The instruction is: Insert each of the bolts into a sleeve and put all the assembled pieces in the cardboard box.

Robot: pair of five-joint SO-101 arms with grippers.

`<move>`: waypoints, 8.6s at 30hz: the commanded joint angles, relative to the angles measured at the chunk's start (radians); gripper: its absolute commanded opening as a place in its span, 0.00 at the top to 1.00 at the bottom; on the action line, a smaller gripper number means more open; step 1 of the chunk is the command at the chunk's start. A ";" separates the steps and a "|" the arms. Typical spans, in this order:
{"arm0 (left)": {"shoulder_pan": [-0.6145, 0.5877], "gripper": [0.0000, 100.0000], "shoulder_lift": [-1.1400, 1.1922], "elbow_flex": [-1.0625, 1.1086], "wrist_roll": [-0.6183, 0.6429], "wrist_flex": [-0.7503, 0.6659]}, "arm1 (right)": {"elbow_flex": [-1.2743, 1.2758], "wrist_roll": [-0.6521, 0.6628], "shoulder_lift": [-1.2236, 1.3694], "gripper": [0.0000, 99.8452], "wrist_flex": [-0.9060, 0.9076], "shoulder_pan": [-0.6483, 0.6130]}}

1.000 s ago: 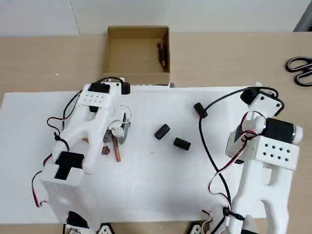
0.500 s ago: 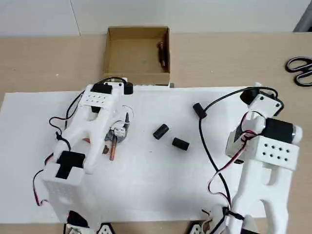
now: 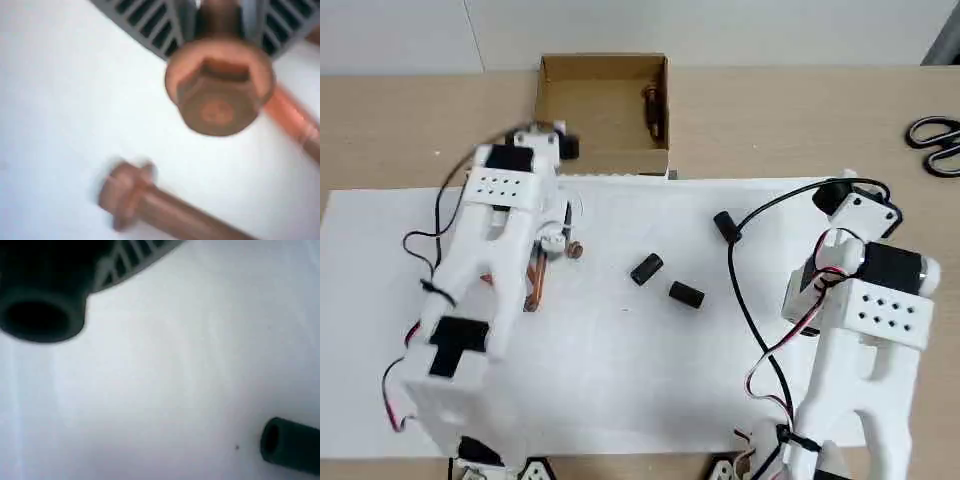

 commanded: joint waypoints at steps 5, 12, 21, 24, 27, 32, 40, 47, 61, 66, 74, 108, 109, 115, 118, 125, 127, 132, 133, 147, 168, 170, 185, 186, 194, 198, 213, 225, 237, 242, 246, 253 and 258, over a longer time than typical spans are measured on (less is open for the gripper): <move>0.061 1.00 -0.164 -0.039 -0.011 0.087 | -0.026 -0.002 -0.033 1.00 0.044 -0.005; 0.068 1.00 -0.391 -0.036 -0.017 0.075 | -0.032 0.037 -0.252 1.00 0.061 -0.130; 0.060 1.00 -0.733 -0.031 -0.014 0.041 | -0.026 0.084 -0.599 1.00 0.038 -0.242; 0.060 1.00 -0.816 -0.008 0.003 -0.003 | -0.018 0.078 -0.664 1.00 0.010 -0.242; 0.060 1.00 -0.902 0.058 0.080 -0.078 | 0.035 0.075 -0.734 1.00 -0.053 -0.242; 0.060 1.00 -1.069 0.259 0.269 -0.250 | 0.178 0.080 -0.897 1.00 -0.177 -0.243; 0.066 1.00 -1.416 0.734 0.427 -0.589 | 0.416 0.074 -1.099 1.00 -0.229 -0.420; 0.103 1.00 -1.751 1.127 0.491 -0.867 | 0.637 -0.058 -1.247 1.00 -0.375 -0.713; 0.362 0.99 -2.064 1.354 0.491 -0.891 | 0.789 -0.058 -1.248 1.00 -0.549 -0.954; 0.425 0.99 -2.064 1.356 0.491 -0.891 | 0.799 -0.018 -1.247 1.00 -0.550 -0.986; 0.480 0.99 -2.064 1.354 0.489 -0.819 | 0.799 0.115 -1.248 1.00 -0.552 -0.986; 0.480 0.99 -2.064 1.382 0.437 -0.756 | 0.804 0.140 -1.241 1.00 -0.607 -0.987; 0.480 0.99 -2.064 1.377 0.437 -0.756 | 0.806 0.140 -1.241 1.00 -0.605 -0.987; 0.480 0.99 -2.064 1.351 0.437 -0.770 | 0.830 0.138 -1.242 1.00 -0.607 -0.987; 0.480 0.99 -2.064 1.349 0.437 -0.772 | 0.830 0.138 -1.242 1.00 -0.608 -0.987; 0.480 0.99 -2.062 1.365 0.439 -0.770 | 0.830 0.138 -1.241 1.00 -0.613 -0.987; 0.480 0.99 -2.064 1.383 0.439 -0.772 | 0.830 0.138 -1.241 1.00 -0.613 -0.987; 0.493 0.99 -2.064 1.409 0.439 -0.772 | 0.830 0.140 -1.241 1.00 -0.613 -0.987; 0.500 0.99 -2.064 1.415 0.450 -0.773 | 0.830 0.138 -1.241 1.00 -0.613 -0.987; 0.517 0.99 -2.064 1.451 0.450 -0.819 | 0.832 0.138 -1.245 1.00 -0.607 -1.029; 0.628 0.99 -2.064 1.466 0.387 -0.769 | 0.825 0.141 -1.248 1.00 -0.631 -1.027; 0.631 0.99 -2.064 1.468 0.387 -0.735 | 0.825 0.143 -1.248 1.00 -0.661 -1.027; 0.626 0.86 -2.061 1.469 0.382 -0.643 | 0.832 0.143 -1.241 1.00 -0.743 -1.027; 0.626 0.83 -2.061 1.469 0.382 -0.635 | 0.832 0.143 -1.241 1.00 -0.743 -1.027; 0.565 0.79 -2.061 1.463 0.344 -0.623 | 0.845 0.143 -1.241 1.00 -0.742 -1.027; 0.525 0.79 -2.061 1.448 0.296 -0.618 | 0.867 0.143 -1.241 1.00 -0.742 -1.027; 0.509 0.81 -2.059 1.277 0.276 -0.523 | 0.904 0.143 -1.245 1.00 -0.743 -0.969; 0.209 0.99 -2.064 1.356 0.021 -0.532 | 0.904 0.138 -1.247 1.00 -0.742 -0.854; -0.068 0.99 -2.064 1.819 -0.026 -0.842 | 0.939 0.135 -1.245 1.00 -0.742 -0.585; -0.075 0.99 -2.061 1.817 -0.040 -0.839 | 0.977 0.037 -1.241 1.00 -0.742 -0.545; -0.072 0.99 -2.064 1.817 -0.078 -0.784 | 0.979 0.017 -1.239 1.00 -0.750 -0.527; -0.075 0.99 -2.064 1.817 -0.075 -0.784 | 0.927 0.020 -1.236 1.00 -0.789 -0.460; -0.074 0.99 -2.064 1.817 -0.078 -0.784 | 0.845 0.017 -1.092 1.00 -0.808 -0.458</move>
